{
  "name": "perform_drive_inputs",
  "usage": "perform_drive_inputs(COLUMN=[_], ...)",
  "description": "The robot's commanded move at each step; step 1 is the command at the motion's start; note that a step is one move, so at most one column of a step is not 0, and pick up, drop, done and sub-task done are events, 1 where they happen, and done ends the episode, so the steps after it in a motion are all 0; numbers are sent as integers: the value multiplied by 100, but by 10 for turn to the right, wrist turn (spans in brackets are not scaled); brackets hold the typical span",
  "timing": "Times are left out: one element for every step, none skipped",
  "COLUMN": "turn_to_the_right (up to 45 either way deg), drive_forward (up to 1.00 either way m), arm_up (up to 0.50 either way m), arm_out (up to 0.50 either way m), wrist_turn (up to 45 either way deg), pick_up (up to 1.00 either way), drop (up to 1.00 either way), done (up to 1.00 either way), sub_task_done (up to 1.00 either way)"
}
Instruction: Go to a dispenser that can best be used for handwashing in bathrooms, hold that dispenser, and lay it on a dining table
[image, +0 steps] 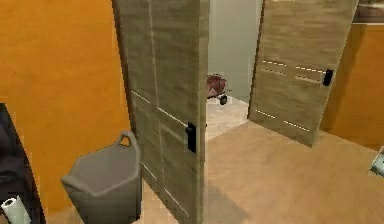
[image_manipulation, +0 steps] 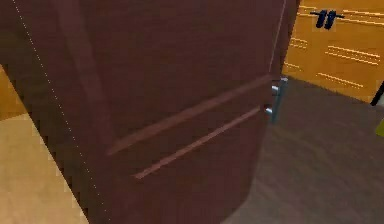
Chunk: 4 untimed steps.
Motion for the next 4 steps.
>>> perform_drive_inputs(turn_to_the_right=[0,450,60,0], drive_forward=[45,0,0,45], arm_up=[0,0,0,0], arm_out=[0,0,0,0], wrist_turn=[0,0,0,0], pick_up=[0,0,0,0], drop=[0,0,0,0], done=[0,0,0,0], sub_task_done=[0,0,0,0])
